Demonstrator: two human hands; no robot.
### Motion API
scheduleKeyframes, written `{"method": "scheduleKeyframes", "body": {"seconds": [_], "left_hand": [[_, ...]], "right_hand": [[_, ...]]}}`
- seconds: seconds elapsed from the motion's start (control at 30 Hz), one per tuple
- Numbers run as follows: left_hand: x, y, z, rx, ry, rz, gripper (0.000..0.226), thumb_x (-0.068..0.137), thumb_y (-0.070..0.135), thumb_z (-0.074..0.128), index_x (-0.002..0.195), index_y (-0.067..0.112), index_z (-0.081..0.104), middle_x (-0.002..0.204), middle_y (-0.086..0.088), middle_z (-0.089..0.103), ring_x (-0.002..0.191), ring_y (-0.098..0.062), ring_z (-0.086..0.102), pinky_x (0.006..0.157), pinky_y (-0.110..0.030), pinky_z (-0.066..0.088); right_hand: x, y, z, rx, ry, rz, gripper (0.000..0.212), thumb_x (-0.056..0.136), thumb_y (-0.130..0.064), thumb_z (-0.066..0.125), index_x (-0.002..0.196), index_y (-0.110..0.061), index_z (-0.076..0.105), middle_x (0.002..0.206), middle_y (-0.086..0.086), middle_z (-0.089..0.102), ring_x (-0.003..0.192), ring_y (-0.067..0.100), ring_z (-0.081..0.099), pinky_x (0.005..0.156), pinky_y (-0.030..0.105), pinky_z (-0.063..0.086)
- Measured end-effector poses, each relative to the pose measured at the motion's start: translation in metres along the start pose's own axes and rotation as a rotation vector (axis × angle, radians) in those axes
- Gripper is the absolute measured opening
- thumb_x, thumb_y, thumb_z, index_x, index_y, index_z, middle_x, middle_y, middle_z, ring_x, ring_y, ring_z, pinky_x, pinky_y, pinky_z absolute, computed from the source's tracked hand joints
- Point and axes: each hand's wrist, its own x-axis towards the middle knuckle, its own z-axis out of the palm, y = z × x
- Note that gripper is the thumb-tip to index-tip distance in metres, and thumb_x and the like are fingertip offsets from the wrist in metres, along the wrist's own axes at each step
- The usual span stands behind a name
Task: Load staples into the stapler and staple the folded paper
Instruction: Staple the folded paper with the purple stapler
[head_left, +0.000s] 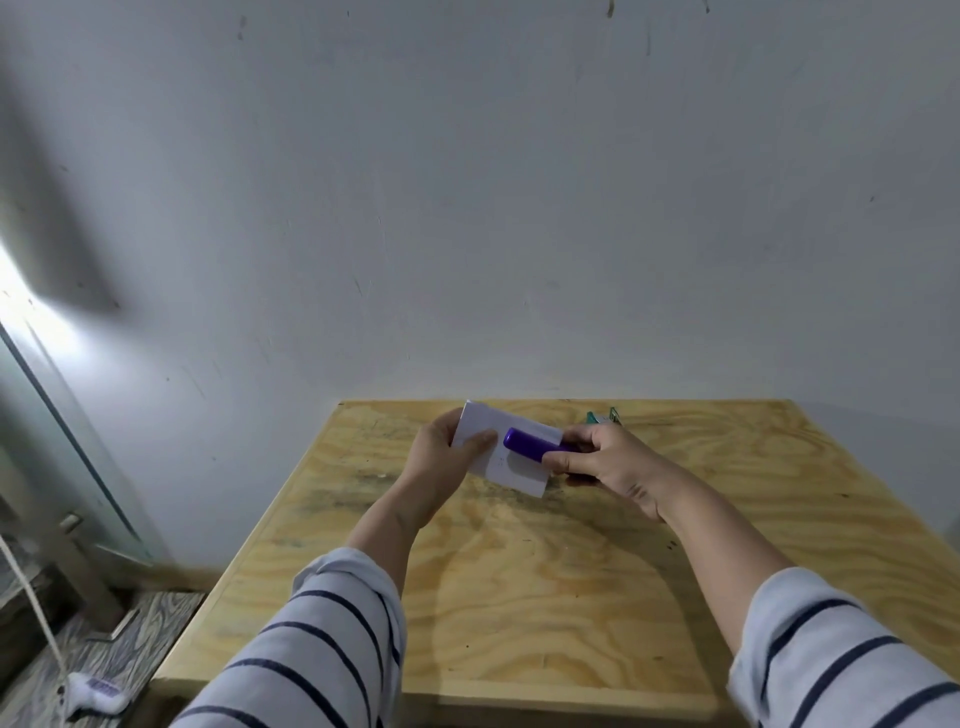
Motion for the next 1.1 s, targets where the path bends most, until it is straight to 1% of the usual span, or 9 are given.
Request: {"method": "scheduleKeyframes", "body": {"seconds": [0.17,0.27,0.33,0.43,0.57,0.73,0.87,0.93,1.1], "left_hand": [[-0.005,0.003,-0.002,-0.077,-0.021,-0.052,0.004,0.089,0.024,0.061,0.090,0.022,0.065,0.087,0.000,0.066,0.079,-0.016,0.060,0.064,-0.023,0.050],[-0.007,0.011,-0.005,-0.066,-0.104,-0.126,0.022,0.081,0.038,0.068,0.093,0.020,0.064,0.085,0.000,0.066,0.074,-0.012,0.061,0.056,-0.018,0.050],[-0.007,0.014,-0.007,-0.015,-0.127,-0.161,0.036,0.073,0.040,0.075,0.101,0.022,0.063,0.090,0.001,0.066,0.076,-0.012,0.063,0.053,-0.017,0.050],[-0.004,0.016,-0.008,0.045,-0.147,-0.206,0.052,0.069,0.038,0.079,0.114,0.024,0.057,0.098,0.002,0.064,0.083,-0.013,0.062,0.060,-0.021,0.054],[-0.001,0.016,-0.005,0.119,-0.138,-0.224,0.049,0.067,0.040,0.081,0.104,0.012,0.064,0.090,-0.002,0.067,0.078,-0.014,0.061,0.063,-0.023,0.050],[0.004,0.013,0.001,0.108,-0.140,-0.228,0.055,0.064,0.043,0.083,0.103,0.009,0.066,0.098,-0.009,0.069,0.087,-0.021,0.064,0.073,-0.030,0.049],[0.004,0.016,0.005,0.120,-0.151,-0.220,0.042,0.070,0.039,0.079,0.098,0.011,0.064,0.091,-0.006,0.067,0.079,-0.018,0.061,0.066,-0.026,0.047],[0.003,0.016,0.009,0.086,-0.126,-0.192,0.038,0.072,0.034,0.079,0.098,0.011,0.063,0.094,-0.008,0.068,0.080,-0.019,0.062,0.070,-0.029,0.050],[-0.001,0.013,0.012,0.058,-0.090,-0.187,0.022,0.074,0.026,0.078,0.083,0.020,0.059,0.087,-0.005,0.066,0.075,-0.016,0.060,0.069,-0.029,0.050]], "right_hand": [[-0.001,-0.002,0.001,-0.074,0.009,-0.023,0.031,0.082,-0.019,0.070,0.110,-0.009,0.062,0.087,0.001,0.064,0.068,0.007,0.057,0.057,0.015,0.047],[-0.001,-0.002,0.000,-0.088,-0.013,-0.035,0.021,0.082,-0.021,0.070,0.102,-0.016,0.064,0.082,0.000,0.065,0.065,0.007,0.057,0.057,0.015,0.045],[0.000,-0.001,-0.001,-0.121,-0.020,-0.035,0.021,0.082,-0.020,0.069,0.103,-0.015,0.064,0.080,0.000,0.064,0.067,0.009,0.057,0.059,0.017,0.045],[0.001,-0.002,-0.001,-0.144,-0.036,-0.040,0.022,0.083,-0.020,0.069,0.104,-0.016,0.066,0.080,0.000,0.064,0.069,0.010,0.057,0.060,0.018,0.045],[0.001,-0.003,-0.001,-0.153,-0.036,-0.056,0.014,0.084,-0.019,0.068,0.097,-0.020,0.067,0.077,-0.002,0.063,0.067,0.009,0.056,0.056,0.015,0.043],[0.000,-0.005,-0.003,-0.168,-0.012,-0.078,0.016,0.084,-0.018,0.069,0.099,-0.016,0.068,0.077,-0.003,0.063,0.067,0.007,0.056,0.054,0.009,0.042],[0.000,-0.004,-0.003,-0.119,-0.025,-0.069,0.017,0.084,-0.017,0.068,0.100,-0.025,0.068,0.088,-0.008,0.069,0.079,0.002,0.064,0.068,0.010,0.047],[0.001,-0.002,-0.003,-0.092,-0.007,-0.077,0.021,0.084,-0.016,0.068,0.100,-0.029,0.067,0.090,-0.011,0.070,0.082,0.000,0.064,0.074,0.011,0.050],[0.001,0.003,0.001,-0.093,0.028,-0.082,0.031,0.083,-0.016,0.069,0.114,-0.021,0.067,0.089,-0.014,0.068,0.082,-0.002,0.063,0.072,0.008,0.049]]}}
